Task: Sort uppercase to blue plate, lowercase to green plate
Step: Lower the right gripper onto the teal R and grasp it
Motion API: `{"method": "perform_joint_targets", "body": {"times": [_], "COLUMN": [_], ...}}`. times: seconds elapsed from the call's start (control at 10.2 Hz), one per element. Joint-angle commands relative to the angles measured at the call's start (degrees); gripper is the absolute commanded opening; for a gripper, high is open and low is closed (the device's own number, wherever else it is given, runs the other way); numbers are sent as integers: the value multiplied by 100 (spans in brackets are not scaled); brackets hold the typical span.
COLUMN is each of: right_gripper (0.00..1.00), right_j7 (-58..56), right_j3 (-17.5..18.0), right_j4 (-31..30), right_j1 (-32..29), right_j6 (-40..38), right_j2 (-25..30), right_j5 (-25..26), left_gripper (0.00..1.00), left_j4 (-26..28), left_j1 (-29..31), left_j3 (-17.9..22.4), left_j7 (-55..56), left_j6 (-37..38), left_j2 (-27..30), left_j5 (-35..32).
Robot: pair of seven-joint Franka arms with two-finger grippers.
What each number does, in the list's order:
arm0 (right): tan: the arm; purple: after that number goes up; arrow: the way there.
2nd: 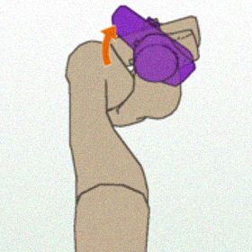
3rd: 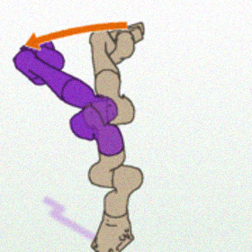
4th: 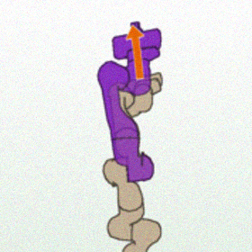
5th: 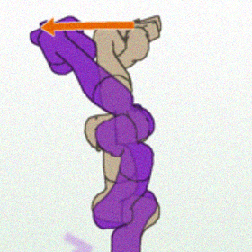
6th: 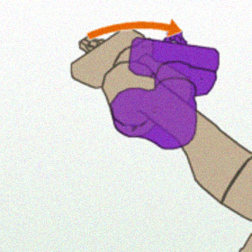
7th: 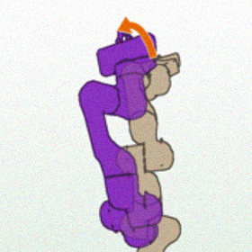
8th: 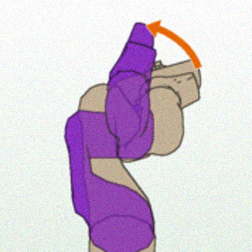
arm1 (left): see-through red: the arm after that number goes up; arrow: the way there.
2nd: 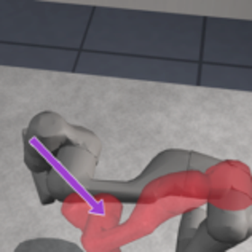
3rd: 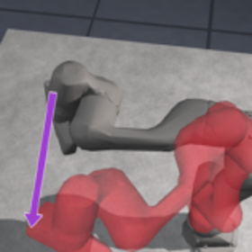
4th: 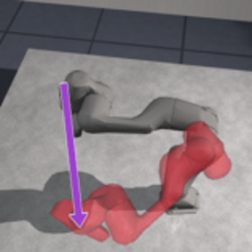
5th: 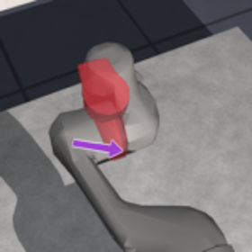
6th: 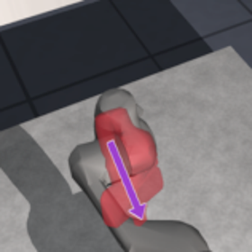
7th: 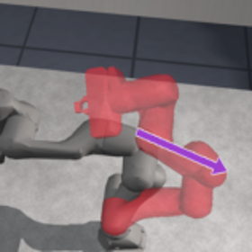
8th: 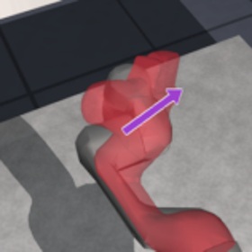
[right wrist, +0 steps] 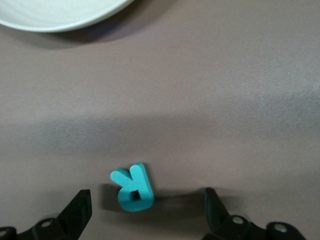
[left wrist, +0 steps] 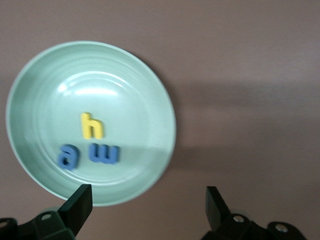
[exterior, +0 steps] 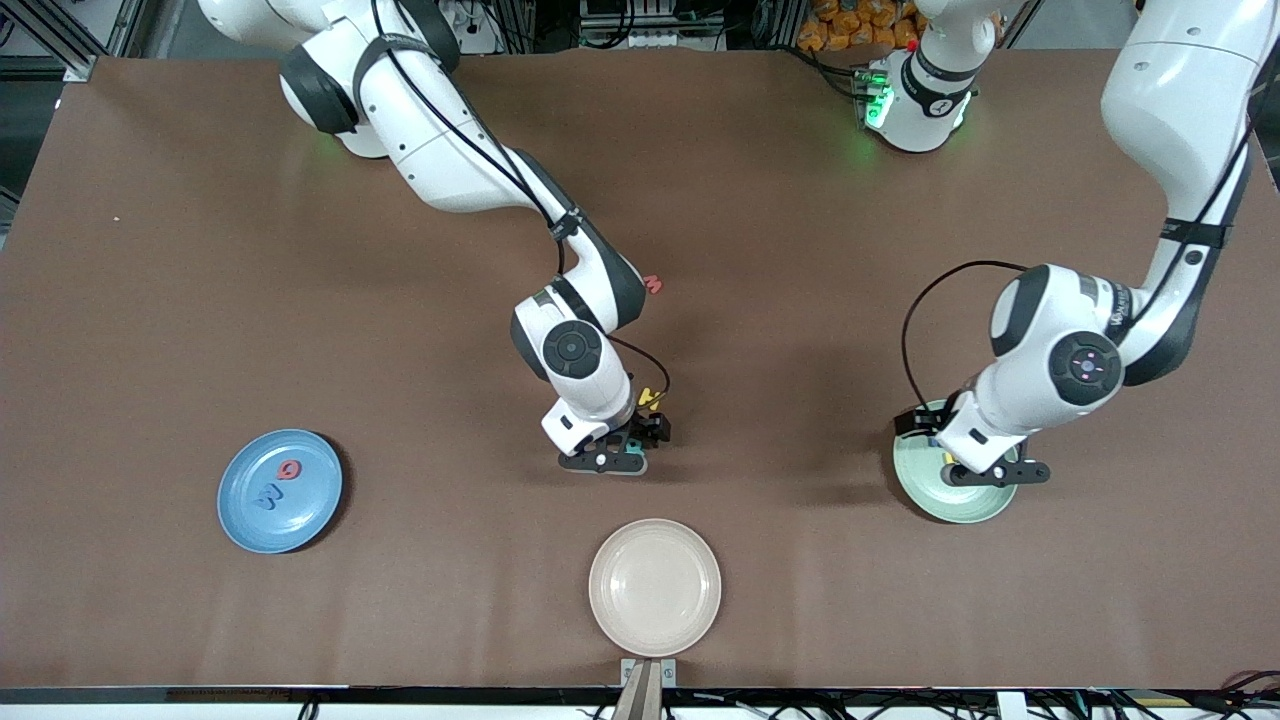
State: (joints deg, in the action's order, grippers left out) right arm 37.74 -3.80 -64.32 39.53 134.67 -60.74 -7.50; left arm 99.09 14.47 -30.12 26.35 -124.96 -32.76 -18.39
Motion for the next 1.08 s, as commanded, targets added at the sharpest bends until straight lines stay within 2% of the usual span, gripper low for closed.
{"method": "perform_joint_targets", "body": {"times": [0.0,0.2,0.39,0.59,0.78,0.98], "right_gripper": [100,100,100,100,100,100], "right_j7": [49,41,-12,-30,-21,-21], "right_j3": [-59,-59,-59,-59,-59,-59], "right_j4": [69,121,305,323,315,280], "right_j1": [46,63,55,116,169,187], "right_j6": [24,94,103,242,567,578], "right_j2": [-78,-96,-96,-105,-201,-245], "right_j5": [126,135,641,898,978,1083], "left_gripper": [100,100,100,100,100,100], "left_j4": [14,-30,-30,-30,-21,-21], "left_j1": [3,-5,-5,3,3,-5], "left_j3": [-29,-29,-29,-29,-29,-29], "left_j7": [301,301,301,301,301,301], "left_j6": [94,103,103,103,103,103], "left_j2": [155,217,208,208,200,200], "left_j5": [116,116,116,116,116,116]}}
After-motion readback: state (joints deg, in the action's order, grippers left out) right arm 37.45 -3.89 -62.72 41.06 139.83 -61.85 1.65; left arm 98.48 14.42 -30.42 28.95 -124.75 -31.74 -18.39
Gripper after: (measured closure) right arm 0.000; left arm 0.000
